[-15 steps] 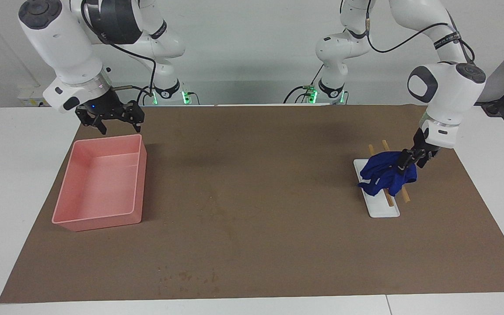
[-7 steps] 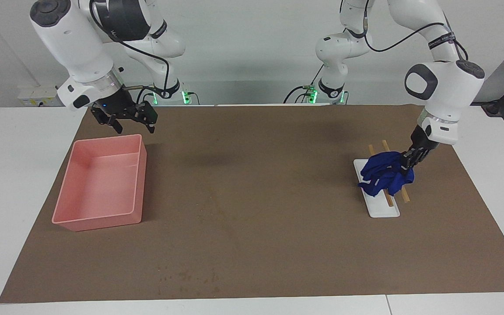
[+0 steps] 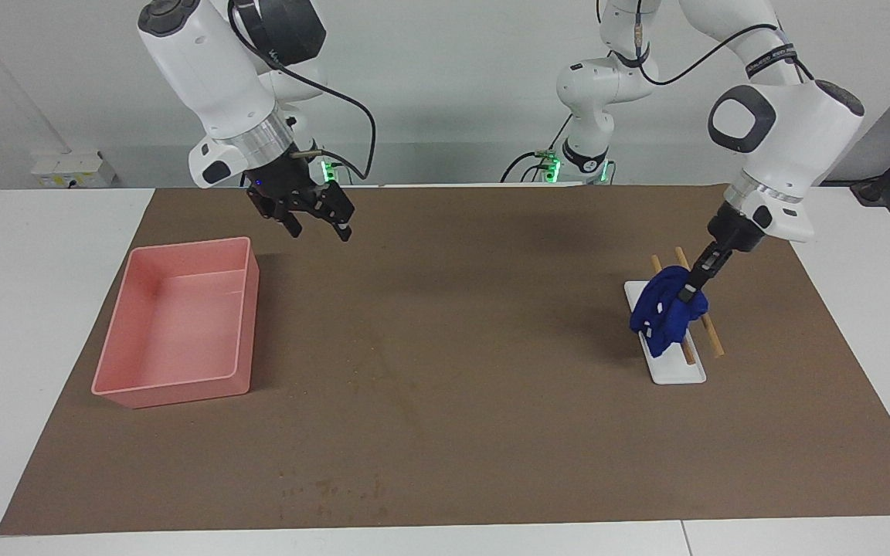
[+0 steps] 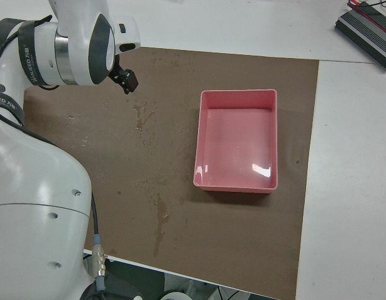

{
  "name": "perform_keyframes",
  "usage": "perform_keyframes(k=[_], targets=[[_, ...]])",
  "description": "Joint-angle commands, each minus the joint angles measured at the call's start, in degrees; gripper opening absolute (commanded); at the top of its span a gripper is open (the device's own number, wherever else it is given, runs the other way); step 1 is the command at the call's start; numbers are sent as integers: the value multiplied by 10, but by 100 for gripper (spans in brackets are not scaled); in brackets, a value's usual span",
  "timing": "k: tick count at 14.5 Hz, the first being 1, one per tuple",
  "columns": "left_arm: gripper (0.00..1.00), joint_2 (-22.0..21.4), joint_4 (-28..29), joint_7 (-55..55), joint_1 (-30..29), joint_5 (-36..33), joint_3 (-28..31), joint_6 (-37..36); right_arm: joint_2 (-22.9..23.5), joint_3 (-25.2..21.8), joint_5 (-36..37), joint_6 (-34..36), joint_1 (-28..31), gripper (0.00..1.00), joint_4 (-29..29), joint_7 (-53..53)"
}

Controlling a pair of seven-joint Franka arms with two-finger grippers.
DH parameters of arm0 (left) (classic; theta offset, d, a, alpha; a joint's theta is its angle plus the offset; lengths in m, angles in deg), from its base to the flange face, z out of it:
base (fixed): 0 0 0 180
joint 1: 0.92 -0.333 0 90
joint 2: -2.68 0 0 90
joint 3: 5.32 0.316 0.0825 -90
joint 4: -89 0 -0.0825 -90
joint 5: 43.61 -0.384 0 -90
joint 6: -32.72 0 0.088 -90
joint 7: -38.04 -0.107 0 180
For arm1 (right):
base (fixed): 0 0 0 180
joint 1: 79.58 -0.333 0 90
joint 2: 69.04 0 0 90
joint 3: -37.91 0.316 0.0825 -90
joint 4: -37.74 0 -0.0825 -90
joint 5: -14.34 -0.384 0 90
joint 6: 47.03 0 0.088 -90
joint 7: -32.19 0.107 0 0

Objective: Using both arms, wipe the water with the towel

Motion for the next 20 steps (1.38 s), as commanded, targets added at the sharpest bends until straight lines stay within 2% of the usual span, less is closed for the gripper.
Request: perform_keyframes(k=[1,3,7,10,14,17,20], targets=[[0,-11,-29,217,71,8,6,-47,-18,2,-57,-73,-16,100,39,101],[0,-8,-37,407,118,4,6,-37,-14,2,-121,-136,-40,100,54,179],[0,-5,-46,577,176,11,-3,-38,-10,2,-179,-298,-109,100,109,323],[0,-4,-49,624,209,58,-6,-9,5,2,-267,-311,-112,100,114,346],[0,-7,-48,655,236,63,-9,38,44,2,-360,-314,-122,100,115,358],[0,-10,-49,683,237,64,-21,86,73,2,-393,-332,-143,100,118,358],[0,-10,-46,694,242,65,-35,124,75,2,-393,-350,-156,100,127,351]])
